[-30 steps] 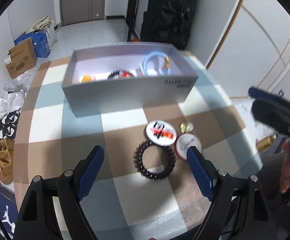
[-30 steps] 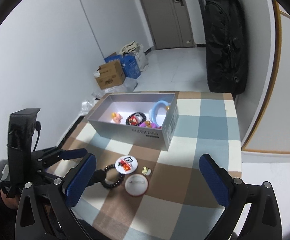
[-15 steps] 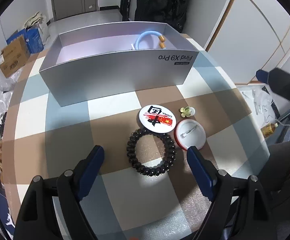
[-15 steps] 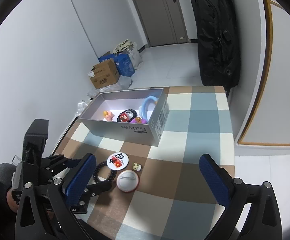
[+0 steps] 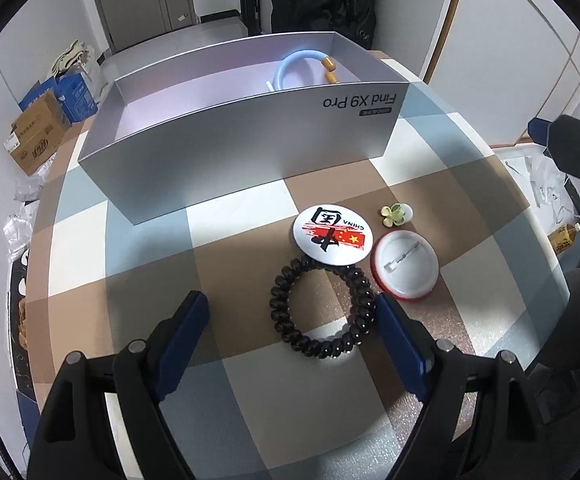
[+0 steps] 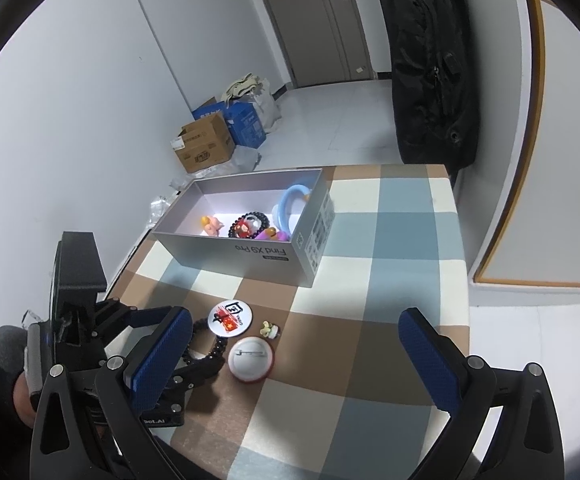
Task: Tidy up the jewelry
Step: 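Move the open left tool down to the black coiled bracelet, then close the left tool on the black coiled bracelet and lift it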
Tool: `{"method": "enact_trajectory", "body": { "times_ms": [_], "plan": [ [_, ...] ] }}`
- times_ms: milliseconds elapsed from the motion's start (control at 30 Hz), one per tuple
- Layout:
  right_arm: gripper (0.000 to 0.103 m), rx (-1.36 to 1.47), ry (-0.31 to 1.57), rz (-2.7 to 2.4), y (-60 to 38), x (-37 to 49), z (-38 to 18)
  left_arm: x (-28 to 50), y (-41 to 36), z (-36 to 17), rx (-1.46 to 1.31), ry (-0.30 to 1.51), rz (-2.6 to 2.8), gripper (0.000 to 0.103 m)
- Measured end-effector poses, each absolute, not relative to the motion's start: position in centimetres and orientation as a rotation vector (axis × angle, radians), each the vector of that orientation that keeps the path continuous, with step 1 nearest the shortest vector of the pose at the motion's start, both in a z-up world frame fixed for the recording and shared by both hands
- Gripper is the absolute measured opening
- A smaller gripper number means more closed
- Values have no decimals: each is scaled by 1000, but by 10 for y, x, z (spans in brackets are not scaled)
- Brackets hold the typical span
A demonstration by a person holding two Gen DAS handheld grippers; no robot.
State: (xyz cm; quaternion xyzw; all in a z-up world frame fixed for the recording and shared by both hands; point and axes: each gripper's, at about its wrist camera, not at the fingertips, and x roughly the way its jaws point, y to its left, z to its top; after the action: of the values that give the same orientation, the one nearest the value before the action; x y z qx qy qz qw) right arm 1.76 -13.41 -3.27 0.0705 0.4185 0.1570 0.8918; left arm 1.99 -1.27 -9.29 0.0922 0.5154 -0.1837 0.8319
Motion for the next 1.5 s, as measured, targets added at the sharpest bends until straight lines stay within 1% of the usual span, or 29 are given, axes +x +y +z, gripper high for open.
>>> {"method": "enact_trajectory", "body": {
  "times_ms": [133,167,200,233,300,333,367,400,500,933,1233,1333,1400,1467,1500],
  "plan": [
    [103,164,876,317,-137,19,-34,20,-17,-93,224,1087,-403,80],
    [103,165,879,314,-137,19,-35,20,-18,-93,223,1087,-421,74],
    [103,166,881,313,-138,19,-35,20,-18,-93,218,1089,-435,70],
    [103,167,881,313,-138,18,-35,20,-20,-93,226,1086,-439,68],
    [103,167,879,312,-138,19,-34,18,-22,-92,236,1077,-463,57],
    [103,167,878,311,-138,19,-34,17,-24,-91,239,1075,-471,54],
    [103,167,879,310,-138,19,-34,16,-25,-91,241,1074,-479,46],
    [103,168,879,310,-138,19,-35,14,-26,-90,244,1071,-485,42],
    [103,171,881,308,-138,21,-36,11,-25,-90,238,1073,-497,37],
    [103,186,889,291,-139,22,-37,22,2,-84,16,1151,-537,36],
    [102,150,900,268,-134,20,-41,32,20,-66,-135,1127,-557,36],
    [102,126,920,283,-130,20,-44,30,29,-50,-184,1069,-568,36],
    [100,110,937,302,-125,20,-48,31,34,-40,-197,1030,-563,36],
    [93,81,962,325,-117,21,-53,33,39,-32,-225,997,-555,36],
    [92,66,971,329,-113,21,-55,34,41,-31,-237,987,-548,36]
  ]
}}
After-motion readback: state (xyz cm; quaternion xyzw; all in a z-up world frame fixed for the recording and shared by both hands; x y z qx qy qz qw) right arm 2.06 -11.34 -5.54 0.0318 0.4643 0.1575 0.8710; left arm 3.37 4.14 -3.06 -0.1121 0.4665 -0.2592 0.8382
